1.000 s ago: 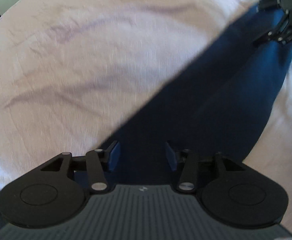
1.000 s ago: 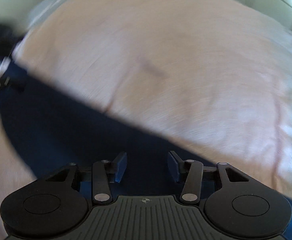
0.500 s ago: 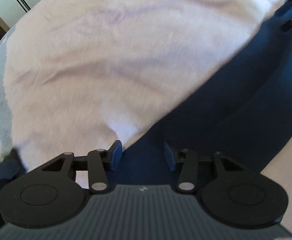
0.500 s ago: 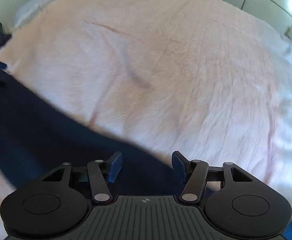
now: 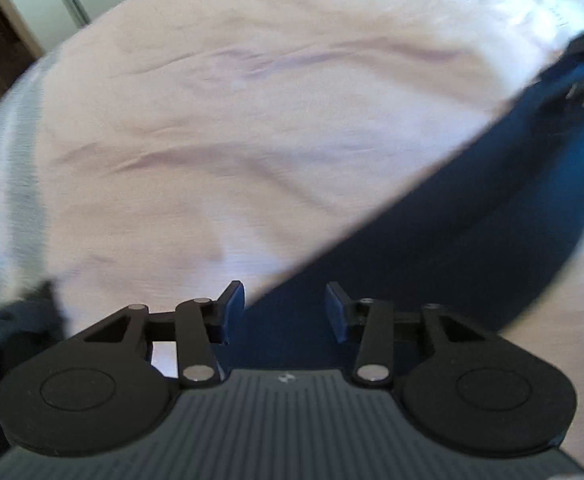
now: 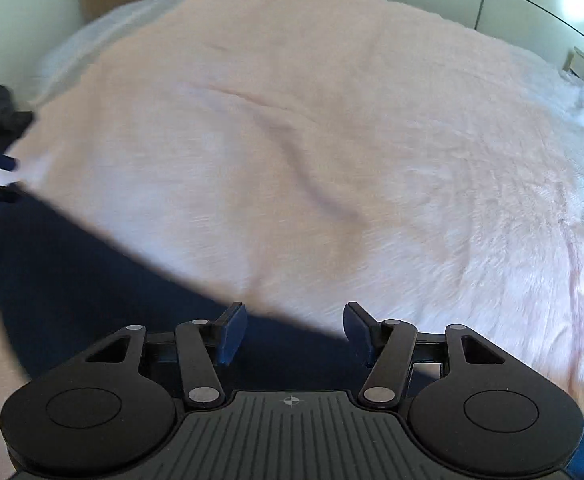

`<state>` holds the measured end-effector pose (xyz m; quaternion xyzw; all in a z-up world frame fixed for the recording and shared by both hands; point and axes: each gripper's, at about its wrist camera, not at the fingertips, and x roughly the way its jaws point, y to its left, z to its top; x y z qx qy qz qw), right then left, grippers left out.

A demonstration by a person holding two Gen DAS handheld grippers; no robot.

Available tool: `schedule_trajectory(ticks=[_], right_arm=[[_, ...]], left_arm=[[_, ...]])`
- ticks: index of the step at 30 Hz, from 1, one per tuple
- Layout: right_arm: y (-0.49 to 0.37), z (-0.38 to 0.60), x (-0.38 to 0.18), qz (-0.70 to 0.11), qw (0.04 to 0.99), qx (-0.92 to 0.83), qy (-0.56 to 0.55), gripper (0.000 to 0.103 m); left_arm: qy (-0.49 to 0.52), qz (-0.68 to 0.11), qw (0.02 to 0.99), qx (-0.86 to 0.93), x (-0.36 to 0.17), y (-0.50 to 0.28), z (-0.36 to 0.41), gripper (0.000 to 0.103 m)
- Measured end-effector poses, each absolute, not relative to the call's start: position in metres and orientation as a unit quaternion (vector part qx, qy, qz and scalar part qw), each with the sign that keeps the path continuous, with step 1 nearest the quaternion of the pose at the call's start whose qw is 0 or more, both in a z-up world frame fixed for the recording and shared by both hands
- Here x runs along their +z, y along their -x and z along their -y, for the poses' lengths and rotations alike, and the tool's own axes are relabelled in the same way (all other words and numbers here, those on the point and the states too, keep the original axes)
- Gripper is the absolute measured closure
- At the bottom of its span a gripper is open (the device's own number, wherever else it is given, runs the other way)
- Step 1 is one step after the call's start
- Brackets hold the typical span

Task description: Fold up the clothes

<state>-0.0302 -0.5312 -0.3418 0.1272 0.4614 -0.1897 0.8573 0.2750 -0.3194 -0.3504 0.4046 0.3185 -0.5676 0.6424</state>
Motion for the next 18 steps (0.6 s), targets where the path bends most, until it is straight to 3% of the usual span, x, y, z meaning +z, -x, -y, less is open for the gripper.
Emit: schedule_trajectory(ticks=[8, 13, 18], right_arm=[[0.03, 0.464, -0.373, -0.457, 0.844, -0.17, -0.223, 0.044], [0.091, 0.473, -0.33, -0.411, 0.846, -0.251, -0.23, 0.044], [0.149, 0.486, -0.367, -0.454, 0.796, -0.282, -0.283, 0.045]], left_arm=[[-0.398, -0.311, 0.579, -0.64, -0.358, -0.218, 0.35, 0.064], [-0.377, -0.318, 0.562, -0.664, -0.357, -0.201, 0.388, 0.063], [-0.443, -0.306, 0.534, -0.651, -0.384, -0.182, 0.411, 0.063]])
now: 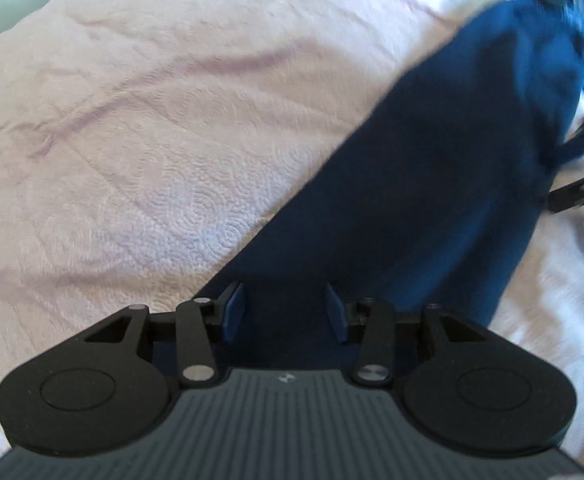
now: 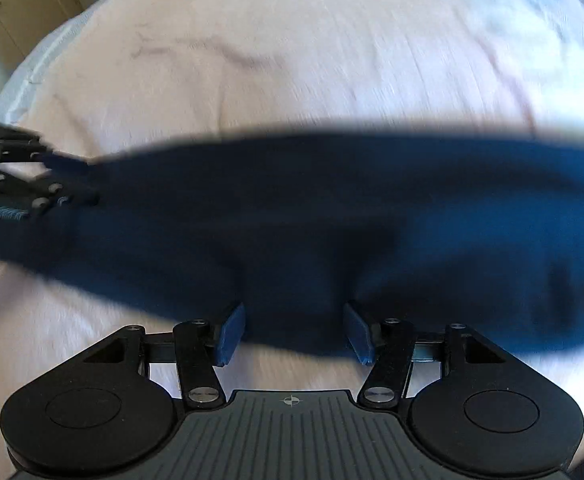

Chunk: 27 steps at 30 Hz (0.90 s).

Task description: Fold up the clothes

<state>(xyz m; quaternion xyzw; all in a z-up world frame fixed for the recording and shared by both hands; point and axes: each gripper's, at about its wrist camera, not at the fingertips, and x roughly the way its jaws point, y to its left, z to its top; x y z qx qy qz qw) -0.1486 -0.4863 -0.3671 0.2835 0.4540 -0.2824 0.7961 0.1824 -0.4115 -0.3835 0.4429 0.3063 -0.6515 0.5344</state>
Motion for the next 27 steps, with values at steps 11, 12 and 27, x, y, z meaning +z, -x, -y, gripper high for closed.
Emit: schedule_trajectory(ticks=[11, 12, 27], right_arm=[[0.151, 0.485, -0.338, -0.402, 0.809, -0.306, -0.3, 0.045], [0.152, 0.489, -0.346, -0.41, 0.801, -0.307, -0.309, 0.045], [0.329, 0.371, -0.292, -0.401, 0.692, -0.47, -0.373, 0.045]], left_arm=[[-0.461, -0.336, 0.537, -0.622, -0.377, -0.181, 0.392, 0.057], [-0.457, -0.34, 0.541, -0.619, -0.376, -0.183, 0.392, 0.056], [-0.451, -0.326, 0.482, -0.676, -0.303, -0.115, 0.275, 0.052]])
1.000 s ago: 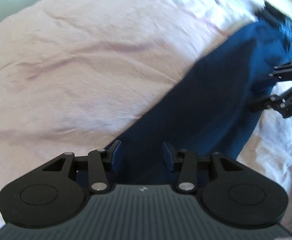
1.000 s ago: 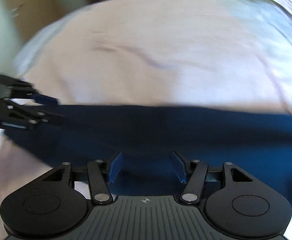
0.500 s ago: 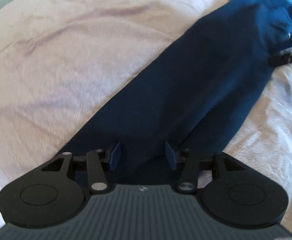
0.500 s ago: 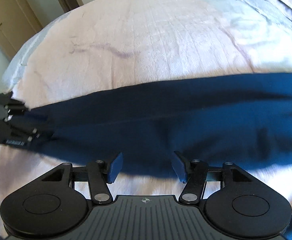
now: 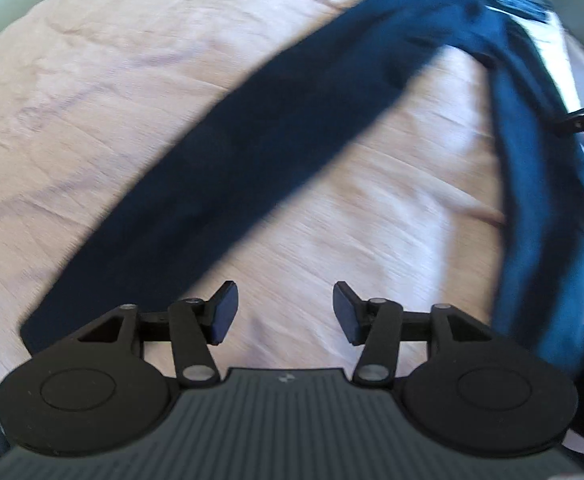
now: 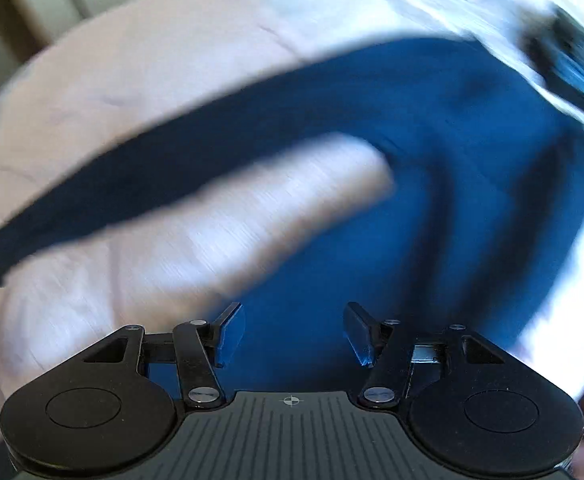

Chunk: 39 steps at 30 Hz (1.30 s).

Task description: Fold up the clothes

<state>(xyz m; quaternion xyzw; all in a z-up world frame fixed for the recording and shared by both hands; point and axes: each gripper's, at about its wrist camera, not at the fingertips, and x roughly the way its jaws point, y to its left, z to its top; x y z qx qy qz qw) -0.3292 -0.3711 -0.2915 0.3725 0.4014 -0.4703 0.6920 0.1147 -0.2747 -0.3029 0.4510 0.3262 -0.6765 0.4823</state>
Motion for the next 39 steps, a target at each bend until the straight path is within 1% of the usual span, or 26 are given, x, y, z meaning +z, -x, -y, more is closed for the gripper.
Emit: schedule_trajectory(ticks=[4, 7, 10, 13, 17, 23, 25, 27, 30, 34, 38, 39], right_arm=[[0.373, 0.325, -0.287, -0.392, 0.652, -0.505, -0.407, 0.045], [0.381, 0.308, -0.285, -0.391, 0.656, -0.496, -0.414, 0.044], [0.375, 0.301, -0.303, -0.414, 0.653, -0.463, -0.433, 0.044], [0.372, 0.294, -0.318, -0.444, 0.634, -0.444, -0.451, 0.044], [0.364, 0.275, -0.287, -0.415, 0.701, -0.441, -0.375, 0.045], [0.36, 0.264, -0.278, -0.383, 0.75, -0.392, -0.37, 0.045], [0.36, 0.26, -0.28, -0.37, 0.765, -0.37, -0.375, 0.045], [0.349, 0.255, -0.29, -0.378, 0.775, -0.346, -0.368, 0.044], [0.335, 0.237, -0.314, -0.404, 0.754, -0.337, -0.393, 0.044], [0.323, 0.208, -0.338, -0.43, 0.715, -0.338, -0.435, 0.044], [0.337, 0.172, -0.306, -0.381, 0.698, -0.4, -0.456, 0.044], [0.338, 0.164, -0.298, -0.372, 0.692, -0.415, -0.459, 0.044]], left_arm=[[-0.46, -0.347, 0.454, -0.68, -0.302, -0.097, 0.219, 0.05], [-0.466, -0.374, 0.442, -0.669, -0.309, -0.09, 0.185, 0.048], [-0.503, -0.384, 0.445, -0.634, -0.325, -0.084, 0.157, 0.049], [-0.51, -0.377, 0.464, -0.618, -0.319, -0.079, 0.139, 0.049], [-0.491, -0.373, 0.488, -0.618, -0.3, -0.065, 0.127, 0.049], [-0.468, -0.371, 0.491, -0.634, -0.283, -0.024, 0.118, 0.048], [-0.465, -0.369, 0.488, -0.64, -0.282, -0.015, 0.114, 0.046], [-0.467, -0.373, 0.483, -0.64, -0.286, -0.008, 0.11, 0.044], [-0.494, -0.371, 0.458, -0.639, -0.3, -0.001, 0.101, 0.044], [-0.53, -0.331, 0.429, -0.652, -0.307, -0.005, 0.076, 0.044], [-0.545, -0.334, 0.418, -0.646, -0.324, -0.03, 0.05, 0.044], [-0.551, -0.338, 0.413, -0.641, -0.328, -0.037, 0.043, 0.046]])
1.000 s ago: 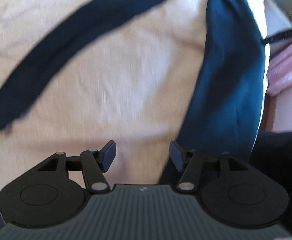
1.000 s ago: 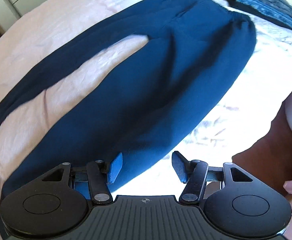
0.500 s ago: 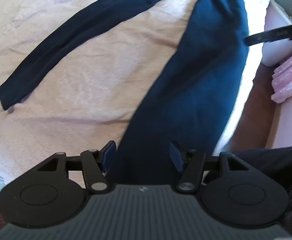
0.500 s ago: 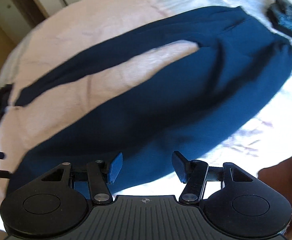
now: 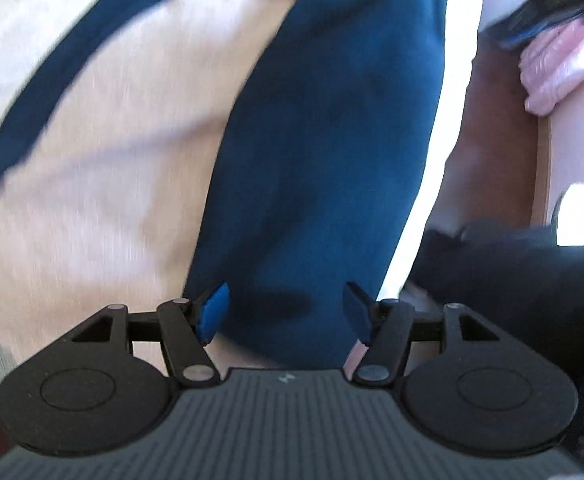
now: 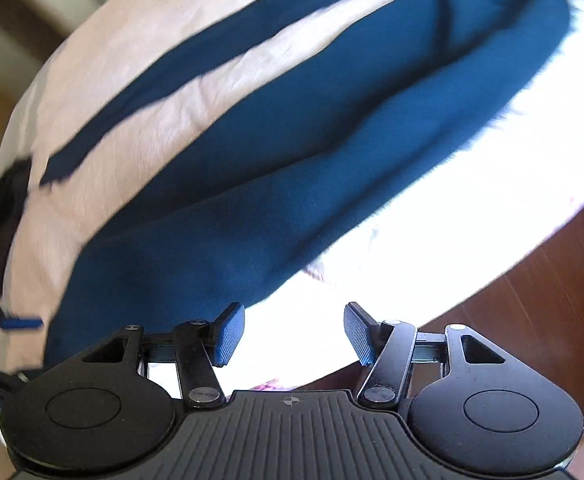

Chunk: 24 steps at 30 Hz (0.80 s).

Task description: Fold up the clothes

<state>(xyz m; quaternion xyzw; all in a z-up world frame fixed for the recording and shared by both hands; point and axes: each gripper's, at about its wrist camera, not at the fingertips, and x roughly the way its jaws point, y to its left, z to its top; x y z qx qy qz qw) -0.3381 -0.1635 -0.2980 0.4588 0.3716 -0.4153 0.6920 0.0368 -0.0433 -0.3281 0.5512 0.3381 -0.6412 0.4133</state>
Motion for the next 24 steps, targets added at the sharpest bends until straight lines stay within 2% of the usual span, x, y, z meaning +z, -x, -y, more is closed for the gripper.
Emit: schedule_trajectory(ticks=[10, 17, 24], right_arm=[[0.327, 0.053, -0.218, -0.354, 0.664, -0.497, -0.432, 0.044], [0.327, 0.039, -0.181, -0.385, 0.665, -0.519, -0.375, 0.044], [0.346, 0.05, -0.158, -0.348, 0.66, -0.554, -0.371, 0.044]], left_arm=[[-0.53, -0.3, 0.436, -0.662, -0.268, -0.093, -0.016, 0.044], [-0.512, -0.284, 0.454, -0.671, -0.243, -0.103, -0.025, 0.041], [-0.494, -0.268, 0.451, -0.693, -0.228, -0.081, -0.017, 0.041]])
